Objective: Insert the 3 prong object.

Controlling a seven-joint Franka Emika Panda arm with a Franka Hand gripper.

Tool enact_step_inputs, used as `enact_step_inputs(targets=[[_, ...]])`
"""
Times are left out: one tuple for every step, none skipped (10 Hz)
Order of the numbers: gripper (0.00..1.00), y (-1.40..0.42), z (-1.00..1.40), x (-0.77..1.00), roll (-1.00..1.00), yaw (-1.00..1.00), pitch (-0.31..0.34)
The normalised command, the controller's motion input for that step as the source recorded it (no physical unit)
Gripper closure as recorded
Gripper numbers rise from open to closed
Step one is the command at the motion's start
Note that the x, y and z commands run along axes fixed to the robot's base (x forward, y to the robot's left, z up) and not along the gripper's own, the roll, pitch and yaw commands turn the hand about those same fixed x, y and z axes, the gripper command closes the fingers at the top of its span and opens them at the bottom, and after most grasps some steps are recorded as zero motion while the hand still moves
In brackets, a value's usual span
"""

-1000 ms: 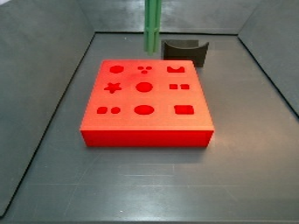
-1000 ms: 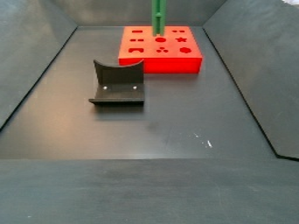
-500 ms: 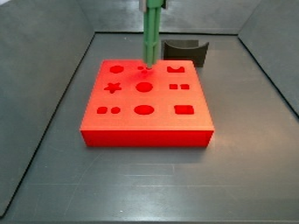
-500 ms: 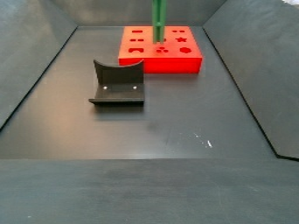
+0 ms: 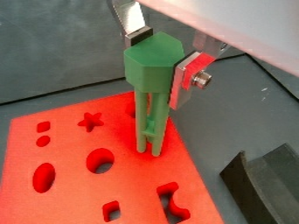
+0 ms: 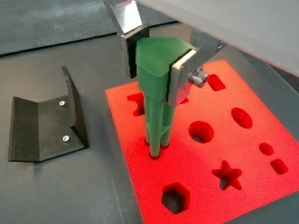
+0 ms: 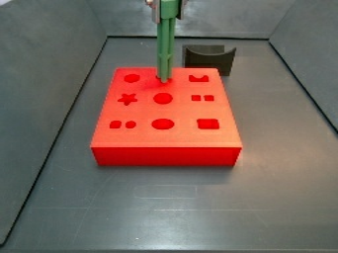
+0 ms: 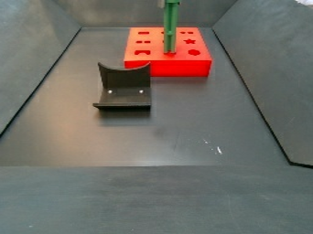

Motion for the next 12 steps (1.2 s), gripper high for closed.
enact_step_inputs(targets=[[1.0, 0.0, -0.06, 0.0, 0.11, 0.03, 0.0], [1.0, -0.09, -0.15, -0.05, 0.18, 0.0, 0.0], [1.0, -0.18, -0.15, -0.02, 0.18, 0.0, 0.0], [1.0, -0.26, -0.16, 0.0, 0.23, 0.0, 0.0], [1.0, -0.1, -0.25, 0.02, 0.26, 0.0, 0.031], [1.0, -0.09, -0.33, 0.1, 0.33, 0.0, 0.07], [1.0, 0.0, -0.47, 0.09, 0.25, 0.0, 0.067], [1.0, 0.0, -0.62, 0.19, 0.05, 0.0, 0.051], [1.0, 0.11, -1.0, 0.16, -0.07, 0.0, 0.0], [1.0, 0.07, -1.0, 0.13, -0.04, 0.0, 0.0], [1.0, 0.07, -0.91, 0.07, -0.04, 0.0, 0.0], [1.0, 0.0, -0.5, 0.0, 0.0, -0.05, 0.0]])
